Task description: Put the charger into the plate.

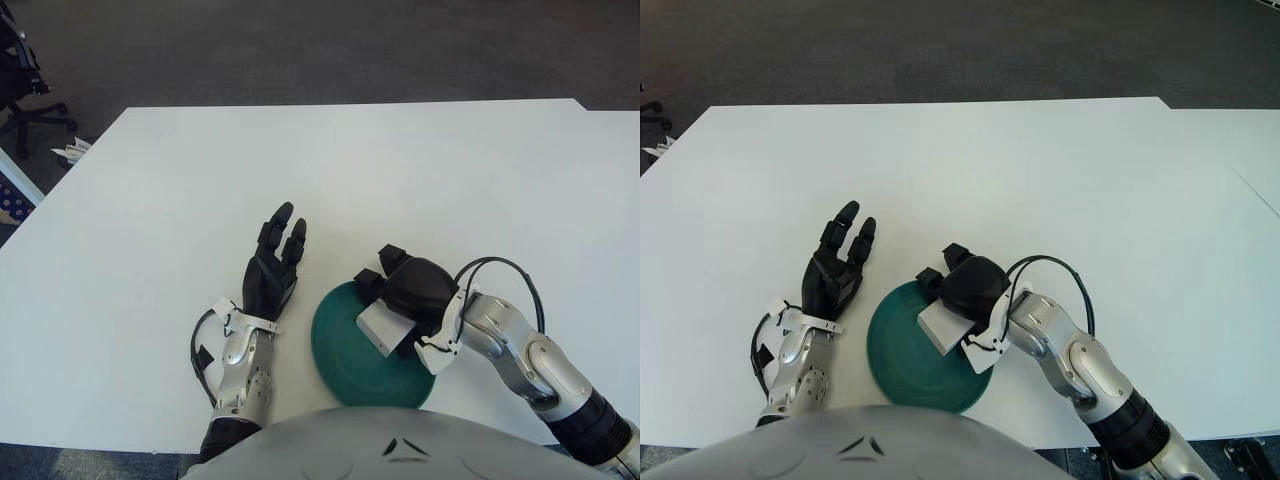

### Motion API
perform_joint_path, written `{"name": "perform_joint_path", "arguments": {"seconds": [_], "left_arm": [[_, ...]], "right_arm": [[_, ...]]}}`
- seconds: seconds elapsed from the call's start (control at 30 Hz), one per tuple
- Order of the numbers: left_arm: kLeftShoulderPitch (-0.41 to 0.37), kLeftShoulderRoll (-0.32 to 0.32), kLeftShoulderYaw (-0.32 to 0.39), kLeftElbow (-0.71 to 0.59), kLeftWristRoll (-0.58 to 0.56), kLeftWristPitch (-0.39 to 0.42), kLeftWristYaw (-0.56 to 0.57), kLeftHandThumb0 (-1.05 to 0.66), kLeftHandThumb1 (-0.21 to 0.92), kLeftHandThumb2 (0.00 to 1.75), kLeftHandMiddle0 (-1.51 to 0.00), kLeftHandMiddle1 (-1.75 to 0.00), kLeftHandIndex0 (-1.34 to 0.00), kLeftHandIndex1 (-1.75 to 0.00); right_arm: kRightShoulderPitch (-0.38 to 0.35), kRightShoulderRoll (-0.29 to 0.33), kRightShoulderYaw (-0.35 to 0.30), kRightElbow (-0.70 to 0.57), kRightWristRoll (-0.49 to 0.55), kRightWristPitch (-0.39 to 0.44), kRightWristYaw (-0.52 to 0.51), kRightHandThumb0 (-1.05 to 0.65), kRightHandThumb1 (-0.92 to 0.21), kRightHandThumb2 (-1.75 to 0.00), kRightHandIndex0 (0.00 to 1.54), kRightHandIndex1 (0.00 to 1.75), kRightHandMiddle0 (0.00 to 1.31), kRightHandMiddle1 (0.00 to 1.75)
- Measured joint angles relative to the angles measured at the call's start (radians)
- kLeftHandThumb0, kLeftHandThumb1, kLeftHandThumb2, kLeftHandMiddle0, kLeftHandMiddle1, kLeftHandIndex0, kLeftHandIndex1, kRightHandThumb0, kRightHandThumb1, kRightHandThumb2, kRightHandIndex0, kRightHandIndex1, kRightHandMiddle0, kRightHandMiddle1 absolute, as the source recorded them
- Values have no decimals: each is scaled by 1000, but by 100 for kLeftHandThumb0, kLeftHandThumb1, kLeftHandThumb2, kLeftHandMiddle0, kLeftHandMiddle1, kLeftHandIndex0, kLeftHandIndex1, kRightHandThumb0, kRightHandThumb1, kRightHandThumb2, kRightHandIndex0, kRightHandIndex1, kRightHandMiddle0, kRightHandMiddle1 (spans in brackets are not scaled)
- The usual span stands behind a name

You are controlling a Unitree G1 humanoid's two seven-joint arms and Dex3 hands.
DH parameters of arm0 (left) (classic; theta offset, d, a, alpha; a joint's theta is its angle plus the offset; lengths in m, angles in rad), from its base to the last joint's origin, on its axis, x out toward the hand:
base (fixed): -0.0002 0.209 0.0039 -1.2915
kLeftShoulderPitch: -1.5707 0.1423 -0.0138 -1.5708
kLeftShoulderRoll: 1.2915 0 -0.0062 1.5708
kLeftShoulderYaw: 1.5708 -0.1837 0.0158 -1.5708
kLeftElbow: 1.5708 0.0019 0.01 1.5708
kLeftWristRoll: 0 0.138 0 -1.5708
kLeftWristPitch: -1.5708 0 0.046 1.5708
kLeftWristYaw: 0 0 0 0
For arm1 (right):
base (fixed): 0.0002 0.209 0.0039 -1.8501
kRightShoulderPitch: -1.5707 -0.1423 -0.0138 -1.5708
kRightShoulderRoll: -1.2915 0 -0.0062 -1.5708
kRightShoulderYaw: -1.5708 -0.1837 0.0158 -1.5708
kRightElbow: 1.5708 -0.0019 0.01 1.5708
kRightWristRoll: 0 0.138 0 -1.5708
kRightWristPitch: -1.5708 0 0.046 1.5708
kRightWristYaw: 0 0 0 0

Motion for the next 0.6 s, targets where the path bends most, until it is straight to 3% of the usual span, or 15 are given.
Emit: {"name": "perform_joint_path", "arguments": {"seconds": [0.03,0.1,0.2,0.57,0.6], "left_arm": [[0,0,0,0,1,0,0,-100,92,112,-19,0,0,-55],[0,0,-1,0,3,0,0,-100,92,112,-19,0,0,-54],[0,0,-1,0,3,-1,0,-100,92,112,-19,0,0,-55],[-2,0,0,5,3,-4,0,-101,92,112,-18,0,0,-52],[-2,0,0,4,3,-4,-1,-101,92,112,-18,0,0,-51]], "right_arm": [[1,1,0,4,4,-5,-1,-81,-90,-85,30,171,12,159],[1,-2,0,11,16,-16,3,-89,-91,-92,16,167,8,152],[5,-14,-6,12,46,-30,18,-98,-92,-98,5,162,4,144],[9,-27,-25,15,114,-66,19,-105,-92,-106,0,135,2,123],[9,-26,-29,15,122,-66,20,-105,-92,-107,3,114,1,113]]}}
